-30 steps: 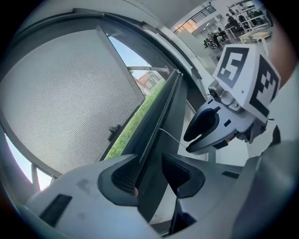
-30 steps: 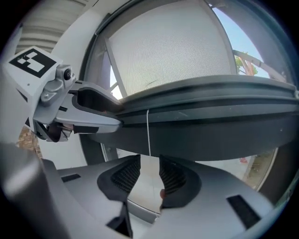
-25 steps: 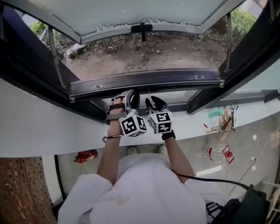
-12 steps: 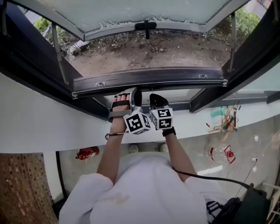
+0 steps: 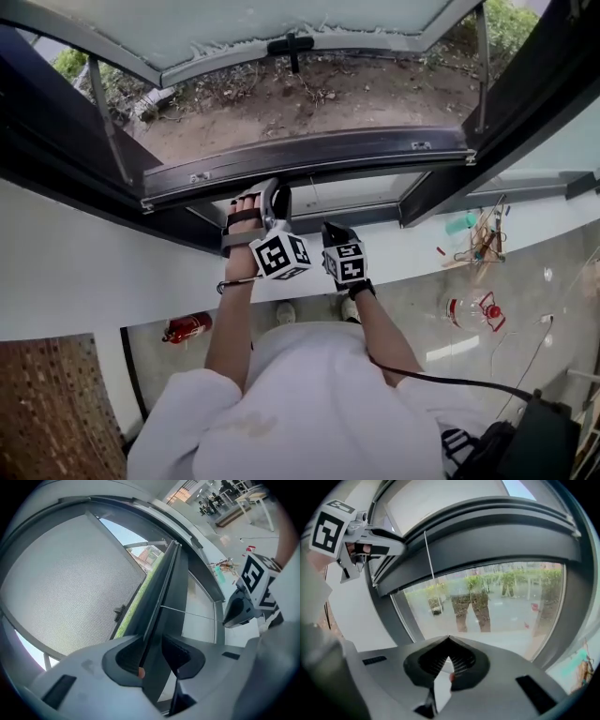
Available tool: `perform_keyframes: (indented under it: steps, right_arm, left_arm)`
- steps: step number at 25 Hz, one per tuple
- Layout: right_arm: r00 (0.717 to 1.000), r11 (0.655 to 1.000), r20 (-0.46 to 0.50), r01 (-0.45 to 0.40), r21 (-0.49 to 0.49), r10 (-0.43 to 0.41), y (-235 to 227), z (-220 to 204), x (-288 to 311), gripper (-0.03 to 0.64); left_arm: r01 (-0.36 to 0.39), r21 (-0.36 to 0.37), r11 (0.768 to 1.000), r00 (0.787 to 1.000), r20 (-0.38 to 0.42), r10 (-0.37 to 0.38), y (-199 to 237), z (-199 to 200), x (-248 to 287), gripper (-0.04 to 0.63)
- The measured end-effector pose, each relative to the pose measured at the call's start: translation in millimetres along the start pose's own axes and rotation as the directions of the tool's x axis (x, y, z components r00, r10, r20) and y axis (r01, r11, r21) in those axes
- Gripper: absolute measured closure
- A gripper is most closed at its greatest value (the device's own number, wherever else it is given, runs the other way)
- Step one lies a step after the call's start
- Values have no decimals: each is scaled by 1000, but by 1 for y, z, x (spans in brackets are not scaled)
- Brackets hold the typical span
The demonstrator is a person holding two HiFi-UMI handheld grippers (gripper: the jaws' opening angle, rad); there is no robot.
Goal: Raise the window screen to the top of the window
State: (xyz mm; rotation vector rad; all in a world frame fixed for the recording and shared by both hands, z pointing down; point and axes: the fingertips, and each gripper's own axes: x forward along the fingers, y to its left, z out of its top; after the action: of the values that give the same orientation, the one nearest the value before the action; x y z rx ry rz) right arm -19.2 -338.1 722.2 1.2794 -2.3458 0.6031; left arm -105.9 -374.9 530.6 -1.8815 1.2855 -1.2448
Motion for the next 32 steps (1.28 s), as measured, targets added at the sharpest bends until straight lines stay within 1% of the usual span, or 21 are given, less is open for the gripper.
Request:
perform_keyframes:
  steps: [2, 6, 10, 13, 16, 19, 21, 24, 26, 30, 32]
  right_arm:
    - [999, 999, -29, 16, 34, -15, -10, -25, -4, 617]
    - [995, 995, -91, 57, 84, -49, -24, -61, -13, 617]
    - [982, 995, -179, 66, 77, -51, -20, -105, -20, 617]
    - [971, 993, -230, 84, 86, -63, -23, -129, -23, 617]
    - [960, 989, -269, 102, 103, -71, -27, -151, -31, 617]
    - [962, 990, -263, 96, 103, -66, -26, -155, -35, 617]
    - [967, 991, -250, 87, 101, -59, -26, -155, -35, 617]
    - [969, 992, -240, 79, 102, -52, -27, -159, -37, 617]
    - [971, 991, -235, 75, 109, -48, -27, -160, -37, 617]
    - [974, 990, -224, 72, 118, -44, -24, -161, -39, 617]
    - [972, 991, -230, 72, 115, -44, -23, -161, -39, 617]
  left_arm:
    - [1, -20, 1000, 1000, 13, -1, 0, 0, 0, 474]
    - [-8, -34, 999, 1000, 18, 9, 1, 0, 0, 474]
    - [-13, -48, 999, 1000, 21, 14, 2, -1, -1, 474]
    - [-24, -56, 998, 999, 22, 25, 3, 0, 0, 474]
    - [-27, -78, 997, 999, 43, 30, 2, 1, -2, 476]
    - [-24, -89, 996, 997, 66, 30, 2, 0, -4, 481]
    - [-19, -96, 995, 997, 69, 25, 4, -2, -4, 515]
    - [-22, -101, 995, 997, 72, 30, 1, -2, -3, 515]
    - [-22, -88, 996, 998, 60, 27, 0, -2, -3, 515]
    - [-19, -21, 1000, 999, 32, 20, -3, 0, -4, 515]
    - [-18, -23, 1000, 999, 42, 19, -2, 1, -4, 515]
